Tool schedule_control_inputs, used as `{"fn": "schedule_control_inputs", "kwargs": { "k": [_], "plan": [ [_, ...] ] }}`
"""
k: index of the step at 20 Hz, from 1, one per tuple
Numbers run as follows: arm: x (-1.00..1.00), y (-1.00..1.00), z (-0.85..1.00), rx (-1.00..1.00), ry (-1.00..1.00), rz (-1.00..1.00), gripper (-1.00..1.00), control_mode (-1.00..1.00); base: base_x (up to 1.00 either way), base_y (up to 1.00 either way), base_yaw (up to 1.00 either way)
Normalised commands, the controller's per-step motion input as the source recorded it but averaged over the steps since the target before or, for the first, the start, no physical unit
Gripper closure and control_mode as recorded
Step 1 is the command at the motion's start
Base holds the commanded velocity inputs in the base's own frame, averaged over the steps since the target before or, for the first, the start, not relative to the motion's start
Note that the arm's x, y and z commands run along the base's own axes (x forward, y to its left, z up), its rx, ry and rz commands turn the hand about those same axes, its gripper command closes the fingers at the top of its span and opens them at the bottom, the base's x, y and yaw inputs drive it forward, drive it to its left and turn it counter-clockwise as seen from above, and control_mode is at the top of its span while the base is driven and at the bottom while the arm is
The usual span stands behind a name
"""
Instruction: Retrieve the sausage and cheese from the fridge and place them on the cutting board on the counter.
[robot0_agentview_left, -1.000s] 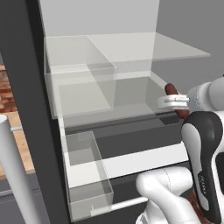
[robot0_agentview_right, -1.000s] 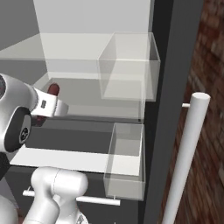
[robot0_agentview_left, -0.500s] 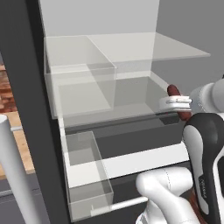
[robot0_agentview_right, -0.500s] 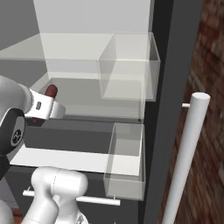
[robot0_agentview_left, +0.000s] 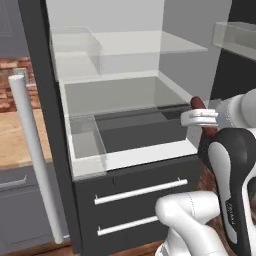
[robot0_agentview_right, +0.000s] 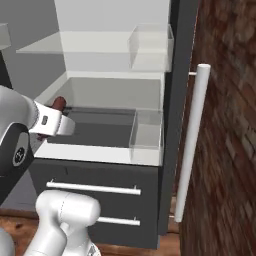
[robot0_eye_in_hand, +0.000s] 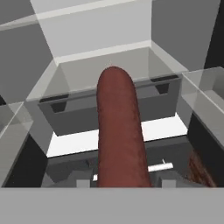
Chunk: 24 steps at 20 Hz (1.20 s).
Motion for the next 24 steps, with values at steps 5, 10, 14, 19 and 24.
{"fn": "schedule_control_inputs", "kwargs": {
  "k": [5,10,14,19,24],
  "plan": [
    [0.00,0.00,0.00,0.00,0.00,0.00,1.00,1.00,-1.00,-0.05,0.00],
    [0.00,0.00,0.00,0.00,0.00,0.00,1.00,1.00,-0.94,0.11,0.52],
    [0.00,0.00,0.00,0.00,0.00,0.00,1.00,1.00,-0.31,0.12,1.00],
    [0.00,0.00,0.00,0.00,0.00,0.00,1.00,1.00,-0.15,0.11,1.00],
    [0.00,0.00,0.00,0.00,0.00,0.00,1.00,1.00,0.30,0.10,0.89]
  ]
}}
